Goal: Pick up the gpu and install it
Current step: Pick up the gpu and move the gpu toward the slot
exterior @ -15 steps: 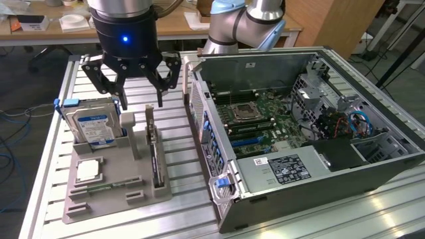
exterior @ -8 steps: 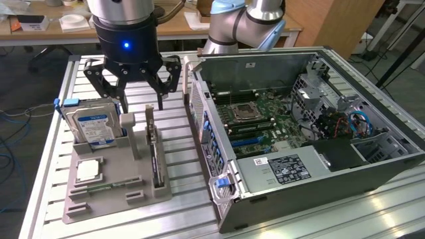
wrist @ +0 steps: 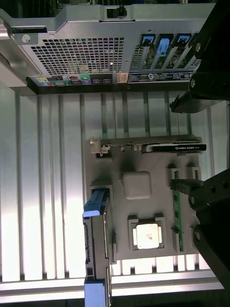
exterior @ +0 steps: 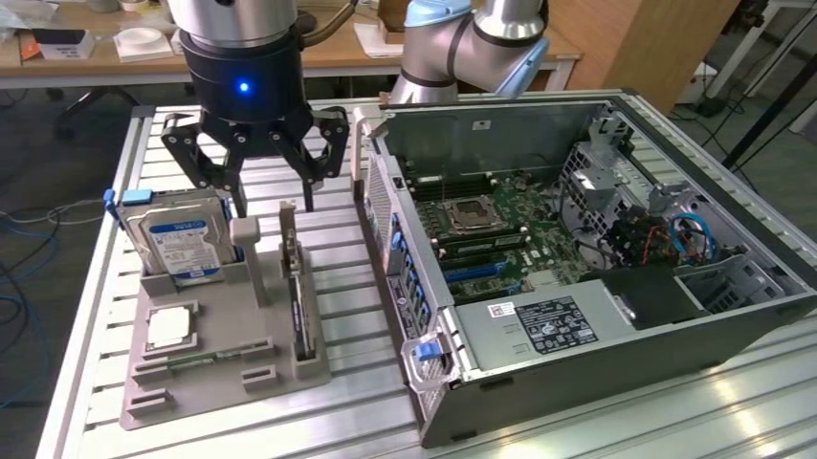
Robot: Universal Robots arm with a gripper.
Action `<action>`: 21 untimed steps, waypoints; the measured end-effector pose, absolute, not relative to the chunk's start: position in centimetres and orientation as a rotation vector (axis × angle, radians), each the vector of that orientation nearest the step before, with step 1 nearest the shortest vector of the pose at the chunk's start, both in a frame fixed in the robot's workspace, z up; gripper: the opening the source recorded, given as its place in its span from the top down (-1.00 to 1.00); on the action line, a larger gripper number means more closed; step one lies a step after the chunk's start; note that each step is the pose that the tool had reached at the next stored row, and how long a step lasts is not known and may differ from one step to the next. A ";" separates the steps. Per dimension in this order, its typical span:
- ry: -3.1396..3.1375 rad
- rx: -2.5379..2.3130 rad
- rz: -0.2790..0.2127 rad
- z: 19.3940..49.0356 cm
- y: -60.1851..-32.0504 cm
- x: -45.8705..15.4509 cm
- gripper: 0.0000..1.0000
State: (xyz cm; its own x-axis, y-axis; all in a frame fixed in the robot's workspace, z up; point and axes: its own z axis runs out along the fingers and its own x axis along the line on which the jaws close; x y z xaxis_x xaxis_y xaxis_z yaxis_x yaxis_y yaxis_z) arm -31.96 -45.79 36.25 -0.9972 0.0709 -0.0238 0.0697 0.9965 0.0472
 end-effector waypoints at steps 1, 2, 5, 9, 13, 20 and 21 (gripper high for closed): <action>3.113 0.110 0.072 36.2 -45.8 -32.0 -0.33; 3.113 0.110 0.072 36.2 -45.8 -32.0 -0.33; 3.113 0.110 0.072 36.2 -45.8 -32.0 -0.33; 3.113 0.109 0.072 36.2 -45.8 -32.0 -0.33; 3.116 0.109 0.072 36.1 -46.0 -31.9 -0.33; 3.116 0.110 0.072 34.8 -47.6 -31.9 -0.33; 3.115 0.110 0.072 34.6 -47.7 -31.8 -0.33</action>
